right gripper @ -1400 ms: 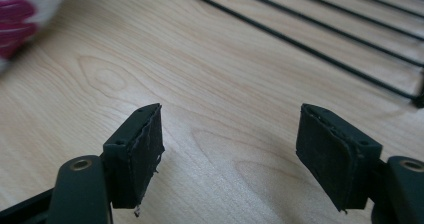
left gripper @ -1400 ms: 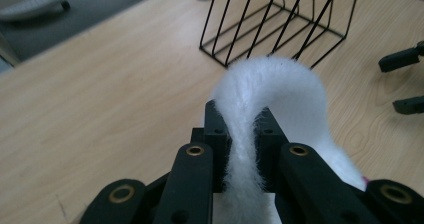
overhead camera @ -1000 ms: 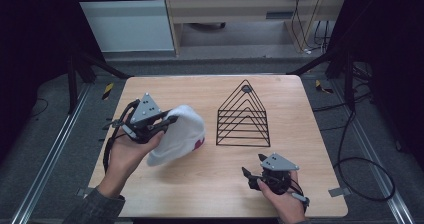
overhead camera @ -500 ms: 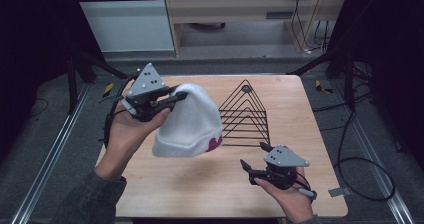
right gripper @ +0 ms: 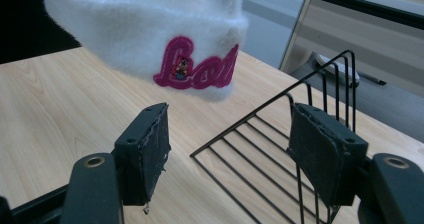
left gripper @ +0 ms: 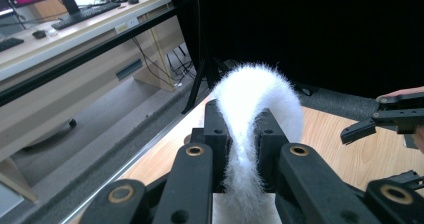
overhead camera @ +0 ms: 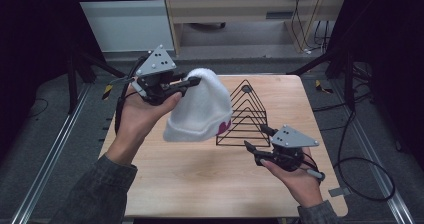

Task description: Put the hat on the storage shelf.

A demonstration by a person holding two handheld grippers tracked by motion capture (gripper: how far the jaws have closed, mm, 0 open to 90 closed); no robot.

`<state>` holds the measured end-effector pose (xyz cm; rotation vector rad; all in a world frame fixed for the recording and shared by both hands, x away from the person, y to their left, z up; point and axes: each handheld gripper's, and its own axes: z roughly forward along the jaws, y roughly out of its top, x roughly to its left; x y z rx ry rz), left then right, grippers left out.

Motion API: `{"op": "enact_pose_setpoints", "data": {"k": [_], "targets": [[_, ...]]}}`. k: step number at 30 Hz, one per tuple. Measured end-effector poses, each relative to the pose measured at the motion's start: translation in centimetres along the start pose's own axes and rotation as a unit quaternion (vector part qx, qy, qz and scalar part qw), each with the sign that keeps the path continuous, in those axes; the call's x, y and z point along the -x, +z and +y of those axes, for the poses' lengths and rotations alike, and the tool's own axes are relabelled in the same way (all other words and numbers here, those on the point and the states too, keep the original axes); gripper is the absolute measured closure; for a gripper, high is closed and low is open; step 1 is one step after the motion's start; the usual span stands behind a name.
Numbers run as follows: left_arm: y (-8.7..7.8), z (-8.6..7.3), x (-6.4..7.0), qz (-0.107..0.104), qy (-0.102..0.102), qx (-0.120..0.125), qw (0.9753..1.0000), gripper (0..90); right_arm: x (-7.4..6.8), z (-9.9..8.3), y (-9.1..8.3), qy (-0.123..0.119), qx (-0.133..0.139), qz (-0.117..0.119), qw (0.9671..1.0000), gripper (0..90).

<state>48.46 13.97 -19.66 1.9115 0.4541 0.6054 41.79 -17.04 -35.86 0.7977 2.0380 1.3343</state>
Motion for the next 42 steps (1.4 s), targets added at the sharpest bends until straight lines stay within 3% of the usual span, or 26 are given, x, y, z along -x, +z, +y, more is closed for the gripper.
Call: {"op": "enact_pose_setpoints", "data": {"k": [8, 18, 28, 29, 32, 34, 35, 37, 42], "targets": [[0.5, 0.7, 0.5, -0.014, 0.011, 0.008, 0.9998, 80.7, 0.7, 0.9, 1.2, 0.012, 0.008, 0.016, 0.9998, 32.2], [0.8, 1.4, 1.2, -0.028, 0.03, 0.007, 0.9991, 80.7, 1.2, 2.1, 2.7, 0.008, 0.002, 0.031, 0.9995, 31.3], [1.4, 1.8, 1.7, -0.04, 0.042, 0.013, 0.9982, 80.7, 1.6, 3.4, 4.1, 0.014, 0.018, 0.073, 0.9971, 35.2], [1.4, 1.8, 1.7, -0.04, 0.044, 0.012, 0.9981, 80.7, 1.7, 3.4, 4.3, 0.015, 0.013, 0.077, 0.9968, 36.4], [1.7, 1.8, 1.7, -0.038, 0.045, 0.012, 0.9982, 80.7, 1.9, 3.1, 4.9, 0.021, -0.002, 0.092, 0.9955, 51.2], [1.7, 1.8, 1.7, -0.038, 0.044, 0.013, 0.9982, 80.7, 1.9, 3.1, 5.0, 0.024, -0.004, 0.097, 0.995, 55.1], [1.8, 1.8, 1.5, -0.036, 0.042, 0.015, 0.9984, 80.7, 2.0, 2.8, 5.1, 0.028, -0.006, 0.107, 0.9938, 63.4], [1.8, 1.8, 1.5, -0.036, 0.039, 0.017, 0.9985, 80.7, 2.0, 2.8, 5.1, 0.026, -0.007, 0.106, 0.994, 69.7], [1.7, 1.9, 1.5, -0.035, 0.039, 0.02, 0.9984, 80.7, 2.1, 2.9, 4.8, 0.021, -0.004, 0.107, 0.994, 76.3]]}}
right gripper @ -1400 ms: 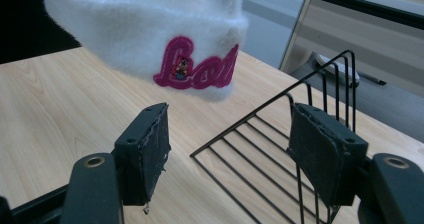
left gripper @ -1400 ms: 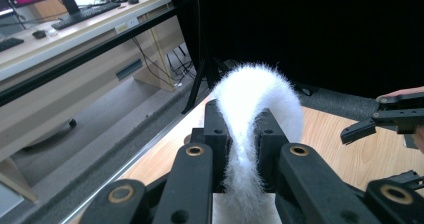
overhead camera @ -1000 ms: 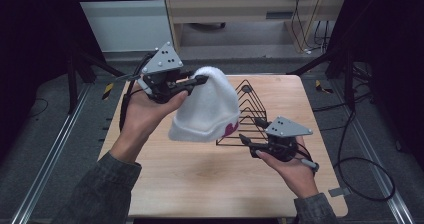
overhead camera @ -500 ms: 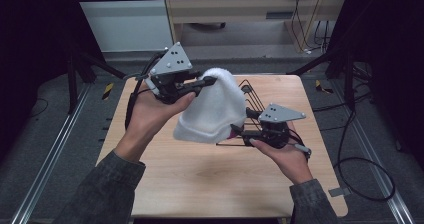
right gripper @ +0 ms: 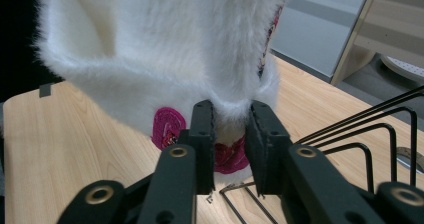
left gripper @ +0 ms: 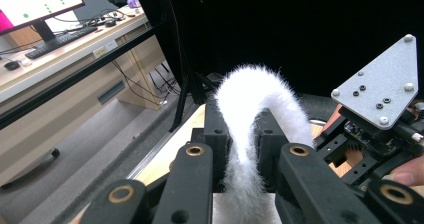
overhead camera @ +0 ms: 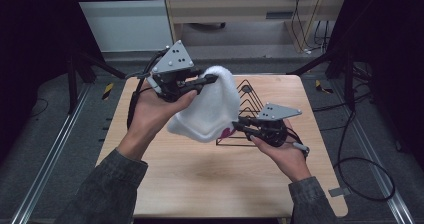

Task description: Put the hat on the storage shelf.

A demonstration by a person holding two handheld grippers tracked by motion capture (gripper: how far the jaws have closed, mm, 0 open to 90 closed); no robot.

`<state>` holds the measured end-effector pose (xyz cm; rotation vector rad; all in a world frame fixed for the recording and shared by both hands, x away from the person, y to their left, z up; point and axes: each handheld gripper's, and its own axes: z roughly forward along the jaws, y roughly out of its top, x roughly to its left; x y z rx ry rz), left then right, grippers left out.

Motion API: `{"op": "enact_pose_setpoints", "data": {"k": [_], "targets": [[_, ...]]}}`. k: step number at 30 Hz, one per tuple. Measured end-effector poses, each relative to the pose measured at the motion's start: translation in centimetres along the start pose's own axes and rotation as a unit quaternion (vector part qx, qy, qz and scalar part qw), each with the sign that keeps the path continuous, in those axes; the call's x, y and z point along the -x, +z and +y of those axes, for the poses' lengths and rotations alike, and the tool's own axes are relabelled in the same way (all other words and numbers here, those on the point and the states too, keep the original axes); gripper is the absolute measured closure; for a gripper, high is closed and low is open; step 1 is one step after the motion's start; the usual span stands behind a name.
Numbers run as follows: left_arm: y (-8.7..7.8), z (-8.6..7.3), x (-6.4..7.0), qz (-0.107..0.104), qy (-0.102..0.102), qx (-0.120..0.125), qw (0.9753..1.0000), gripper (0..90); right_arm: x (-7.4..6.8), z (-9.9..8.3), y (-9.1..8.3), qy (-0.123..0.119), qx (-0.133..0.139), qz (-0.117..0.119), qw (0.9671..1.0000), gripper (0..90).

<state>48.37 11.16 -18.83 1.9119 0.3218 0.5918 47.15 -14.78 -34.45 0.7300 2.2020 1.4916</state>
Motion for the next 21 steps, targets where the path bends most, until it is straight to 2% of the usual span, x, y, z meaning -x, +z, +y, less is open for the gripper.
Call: {"op": "enact_pose_setpoints", "data": {"k": [2, 5, 6, 7, 12, 17, 21], "targets": [[0.0, 0.0, 0.0, 0.0, 0.002, -0.001, 1.0, 80.7, 0.0, 0.0, 0.0, -0.002, -0.002, 0.002, 1.0, 75.7], [0.1, 0.0, -0.2, -0.001, 0.001, -0.001, 1.0, 80.7, 0.1, 0.1, -0.2, -0.004, 0.002, 0.002, 1.0, 63.3], [0.2, 0.0, -0.2, -0.001, 0.002, 0.0, 1.0, 80.7, 0.1, 0.1, -0.2, -0.004, 0.002, 0.002, 1.0, 63.3], [0.2, 0.0, -0.3, -0.001, 0.002, 0.0, 1.0, 80.7, 0.3, 0.2, -0.4, 0.0, 0.008, -0.001, 1.0, 54.5], [0.9, 0.0, -0.4, -0.005, 0.002, 0.002, 1.0, 80.7, 0.9, 0.7, -1.1, 0.015, 0.026, -0.006, 0.9995, 45.6], [1.2, 0.5, -0.1, -0.014, 0.007, 0.015, 0.9998, 80.8, 1.3, 1.5, -1.5, 0.016, 0.031, -0.019, 0.9992, 39.1], [1.2, 1.0, 0.1, -0.02, 0.008, 0.027, 0.9994, 80.8, 1.8, 1.7, -1.4, 0.024, 0.029, -0.019, 0.9991, 43.6]]}}
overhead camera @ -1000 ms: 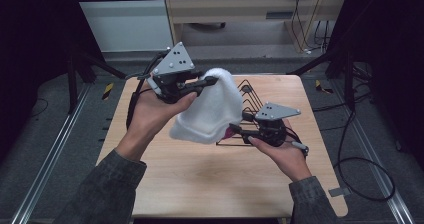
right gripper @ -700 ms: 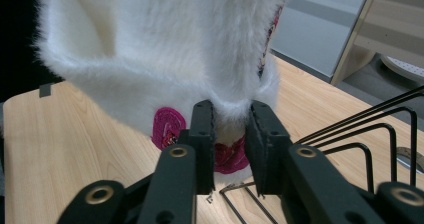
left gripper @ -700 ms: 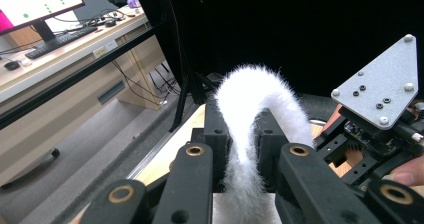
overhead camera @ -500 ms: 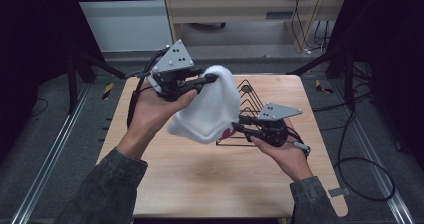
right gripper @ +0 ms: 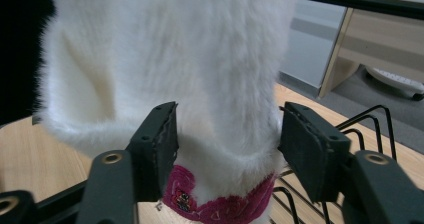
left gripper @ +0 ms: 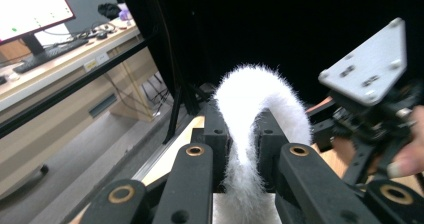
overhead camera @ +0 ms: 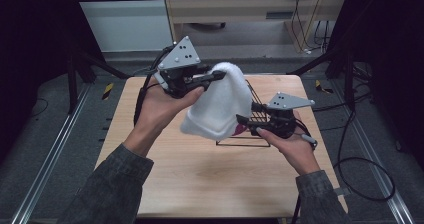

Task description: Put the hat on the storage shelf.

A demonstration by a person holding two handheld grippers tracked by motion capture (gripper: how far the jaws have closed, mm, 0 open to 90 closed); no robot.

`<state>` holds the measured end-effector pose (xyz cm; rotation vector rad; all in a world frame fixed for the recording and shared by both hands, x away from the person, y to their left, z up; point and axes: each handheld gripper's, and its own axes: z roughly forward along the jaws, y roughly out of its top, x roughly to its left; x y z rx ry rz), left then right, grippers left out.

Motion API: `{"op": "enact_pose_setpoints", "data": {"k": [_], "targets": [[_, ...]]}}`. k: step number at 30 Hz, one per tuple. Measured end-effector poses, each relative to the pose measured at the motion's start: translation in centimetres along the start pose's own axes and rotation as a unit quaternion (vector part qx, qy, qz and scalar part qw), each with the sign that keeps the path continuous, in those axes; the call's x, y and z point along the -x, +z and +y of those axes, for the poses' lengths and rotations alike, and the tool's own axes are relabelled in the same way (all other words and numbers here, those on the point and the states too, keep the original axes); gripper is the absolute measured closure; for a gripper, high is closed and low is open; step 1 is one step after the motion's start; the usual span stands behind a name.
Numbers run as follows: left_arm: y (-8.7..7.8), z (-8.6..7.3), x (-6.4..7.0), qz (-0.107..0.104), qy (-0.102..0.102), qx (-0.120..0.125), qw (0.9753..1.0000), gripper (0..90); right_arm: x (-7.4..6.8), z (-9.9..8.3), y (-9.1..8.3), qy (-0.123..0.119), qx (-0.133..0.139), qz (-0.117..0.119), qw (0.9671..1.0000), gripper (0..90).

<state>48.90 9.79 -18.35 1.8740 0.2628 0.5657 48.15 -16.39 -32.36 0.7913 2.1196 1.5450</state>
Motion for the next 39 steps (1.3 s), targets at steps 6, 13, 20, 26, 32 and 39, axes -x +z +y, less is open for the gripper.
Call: {"op": "enact_pose_setpoints", "data": {"k": [6, 13, 20, 26, 32, 39], "targets": [[0.0, 0.3, -0.3, 0.007, -0.002, 0.003, 1.0, 80.7, 0.3, 0.1, -0.1, 0.006, -0.004, 0.015, 0.9999, 73.4], [0.0, 0.5, -1.4, 0.028, -0.007, 0.005, 0.9996, 80.6, 0.7, 1.4, -0.9, -0.006, -0.002, -0.004, 1.0, 77.3], [0.4, 0.9, -2.5, 0.044, -0.023, 0.021, 0.9985, 80.6, 1.4, 3.1, -2.0, -0.012, 0.011, -0.03, 0.9994, 78.3], [1.2, 1.2, -3.4, 0.058, -0.031, 0.032, 0.9973, 80.5, 2.5, 4.5, -2.2, -0.012, 0.015, -0.054, 0.9984, 78.6], [1.9, 0.9, -4.2, 0.065, -0.04, 0.032, 0.9966, 80.5, 3.3, 5.0, -2.1, -0.015, 0.007, -0.07, 0.9974, 78.6], [3.9, 0.1, -4.6, 0.077, -0.032, 0.022, 0.9963, 80.4, 4.5, 4.5, -1.5, -0.015, -0.004, -0.089, 0.9959, 78.5]]}}
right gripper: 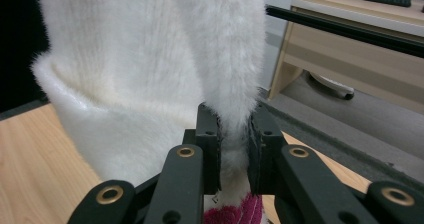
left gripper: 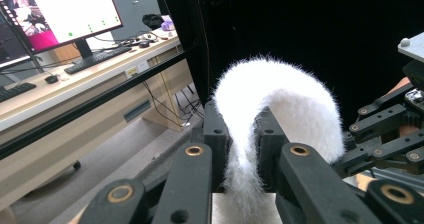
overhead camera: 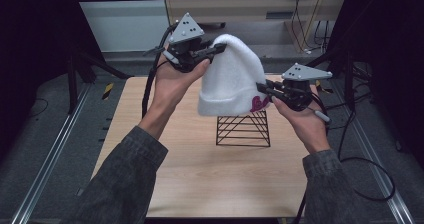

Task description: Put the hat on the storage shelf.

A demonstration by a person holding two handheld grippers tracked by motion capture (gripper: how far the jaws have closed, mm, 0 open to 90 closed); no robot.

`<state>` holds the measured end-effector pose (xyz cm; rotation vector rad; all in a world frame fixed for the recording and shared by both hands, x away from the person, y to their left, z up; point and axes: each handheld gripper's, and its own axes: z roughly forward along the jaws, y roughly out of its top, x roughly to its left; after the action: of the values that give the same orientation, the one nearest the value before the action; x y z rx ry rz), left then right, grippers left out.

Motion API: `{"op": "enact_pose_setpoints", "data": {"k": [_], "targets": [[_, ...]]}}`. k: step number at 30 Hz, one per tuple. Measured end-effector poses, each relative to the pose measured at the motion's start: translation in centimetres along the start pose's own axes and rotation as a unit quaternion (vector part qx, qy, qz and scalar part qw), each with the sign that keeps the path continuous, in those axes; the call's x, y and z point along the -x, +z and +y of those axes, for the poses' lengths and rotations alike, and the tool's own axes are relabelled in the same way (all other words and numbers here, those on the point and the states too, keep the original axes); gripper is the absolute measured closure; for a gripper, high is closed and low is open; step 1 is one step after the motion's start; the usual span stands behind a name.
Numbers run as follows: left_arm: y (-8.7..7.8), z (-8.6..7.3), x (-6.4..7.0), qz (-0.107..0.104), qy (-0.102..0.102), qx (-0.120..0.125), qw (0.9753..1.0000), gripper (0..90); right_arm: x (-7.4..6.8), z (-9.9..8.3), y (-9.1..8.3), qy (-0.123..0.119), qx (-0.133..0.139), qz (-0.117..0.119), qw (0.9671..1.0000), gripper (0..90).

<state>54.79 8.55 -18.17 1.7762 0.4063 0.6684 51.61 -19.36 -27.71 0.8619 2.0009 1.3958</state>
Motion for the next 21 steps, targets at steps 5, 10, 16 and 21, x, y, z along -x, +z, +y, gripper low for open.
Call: {"op": "enact_pose_setpoints", "data": {"k": [5, 10, 16, 21], "targets": [[0.9, -0.4, 0.1, -0.001, 0.004, -0.001, 1.0, 80.4, 0.6, -0.5, 0.5, -0.001, -0.006, -0.012, 0.9999, 78.6], [2.3, -1.0, -0.2, -0.002, 0.003, -0.001, 1.0, 80.4, 1.3, -1.3, 1.3, 0.005, -0.012, -0.024, 0.9996, 78.6], [3.2, -1.5, -0.5, -0.003, -0.006, 0.002, 1.0, 80.4, 1.8, -1.6, 1.7, 0.005, -0.018, -0.033, 0.9993, 78.6], [3.8, -1.6, -0.1, -0.011, -0.003, 0.004, 0.9999, 80.4, 2.1, -2.1, 1.6, 0.005, -0.019, -0.04, 0.999, 78.6]]}}
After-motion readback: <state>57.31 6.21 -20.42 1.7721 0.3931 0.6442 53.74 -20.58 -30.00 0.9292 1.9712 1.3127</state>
